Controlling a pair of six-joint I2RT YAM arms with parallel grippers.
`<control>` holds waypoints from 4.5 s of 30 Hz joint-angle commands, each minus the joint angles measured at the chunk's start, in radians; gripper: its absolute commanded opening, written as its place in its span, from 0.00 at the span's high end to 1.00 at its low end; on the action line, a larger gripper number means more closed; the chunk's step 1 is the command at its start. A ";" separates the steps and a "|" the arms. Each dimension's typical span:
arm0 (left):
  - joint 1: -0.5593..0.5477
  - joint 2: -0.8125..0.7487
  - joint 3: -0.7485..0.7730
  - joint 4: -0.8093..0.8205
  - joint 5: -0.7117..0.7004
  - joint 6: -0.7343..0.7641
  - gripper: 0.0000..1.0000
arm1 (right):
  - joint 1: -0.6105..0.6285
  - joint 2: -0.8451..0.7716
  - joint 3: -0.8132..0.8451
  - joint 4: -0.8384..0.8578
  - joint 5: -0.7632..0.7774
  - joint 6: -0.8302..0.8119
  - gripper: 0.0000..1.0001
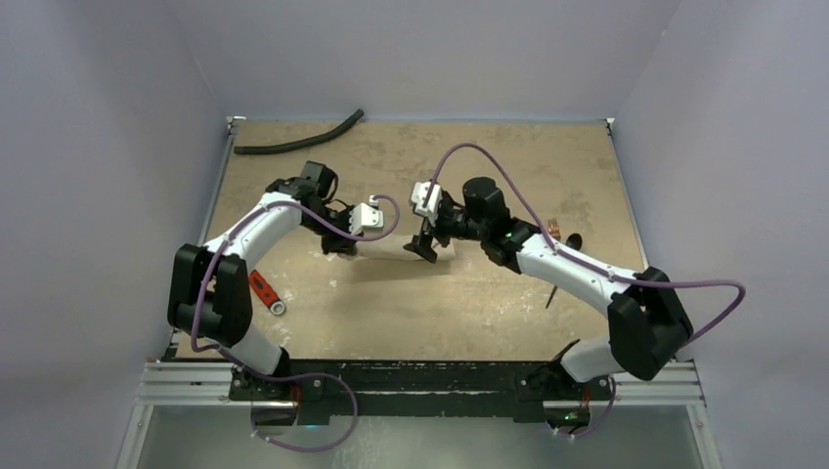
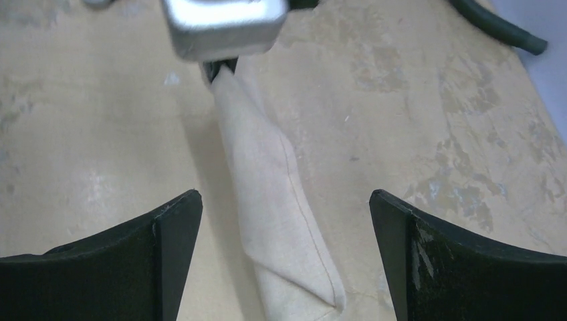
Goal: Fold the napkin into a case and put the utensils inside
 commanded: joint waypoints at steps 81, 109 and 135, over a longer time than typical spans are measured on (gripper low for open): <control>0.120 0.713 0.318 -0.575 0.062 0.265 1.00 | -0.048 0.041 0.091 -0.123 -0.373 0.236 1.00; 0.153 0.773 0.342 -0.547 0.113 0.143 1.00 | 0.134 0.555 -0.125 0.633 -0.118 0.977 1.00; 0.201 0.347 0.445 -0.093 -0.133 -0.281 0.05 | 0.154 0.614 -0.080 0.516 -0.022 0.800 1.00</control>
